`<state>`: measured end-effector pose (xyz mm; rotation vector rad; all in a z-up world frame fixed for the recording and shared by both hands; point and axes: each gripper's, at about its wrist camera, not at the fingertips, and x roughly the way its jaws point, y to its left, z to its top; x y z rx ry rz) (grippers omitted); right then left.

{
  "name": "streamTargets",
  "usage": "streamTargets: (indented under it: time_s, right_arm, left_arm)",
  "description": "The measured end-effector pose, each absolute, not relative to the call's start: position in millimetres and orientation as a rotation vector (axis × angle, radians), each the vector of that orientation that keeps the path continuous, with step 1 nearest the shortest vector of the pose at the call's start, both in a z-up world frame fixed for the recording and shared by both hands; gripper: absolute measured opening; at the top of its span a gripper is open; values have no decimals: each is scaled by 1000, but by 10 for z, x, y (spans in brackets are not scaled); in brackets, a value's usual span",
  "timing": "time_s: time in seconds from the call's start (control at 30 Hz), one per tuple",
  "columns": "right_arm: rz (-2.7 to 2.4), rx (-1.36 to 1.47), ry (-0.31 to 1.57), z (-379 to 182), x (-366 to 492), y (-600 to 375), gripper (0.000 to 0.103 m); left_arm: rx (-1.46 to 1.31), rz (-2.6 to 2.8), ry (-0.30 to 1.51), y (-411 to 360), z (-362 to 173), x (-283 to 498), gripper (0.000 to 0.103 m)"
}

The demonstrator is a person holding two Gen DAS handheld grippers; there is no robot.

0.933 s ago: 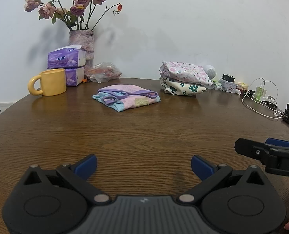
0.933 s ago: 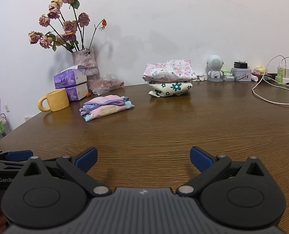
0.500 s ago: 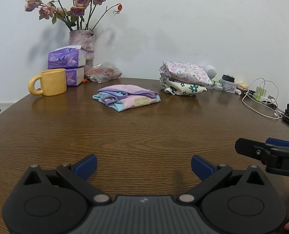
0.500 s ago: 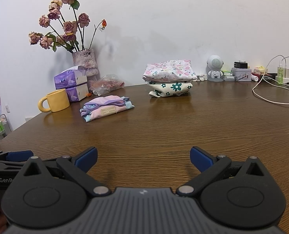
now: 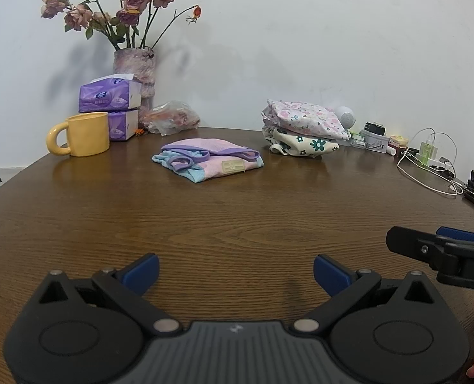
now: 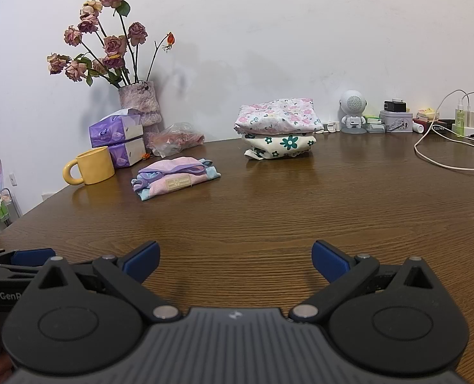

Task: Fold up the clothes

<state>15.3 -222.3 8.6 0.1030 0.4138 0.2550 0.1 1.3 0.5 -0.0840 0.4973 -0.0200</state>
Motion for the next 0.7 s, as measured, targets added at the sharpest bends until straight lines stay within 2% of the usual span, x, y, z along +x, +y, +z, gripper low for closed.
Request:
streamTargets:
  time_s: [0.7]
  right_arm:
    - [257,109,420,97,173,-2224,103]
  left_arm:
    - [-86,-18,511,3,4,24,103]
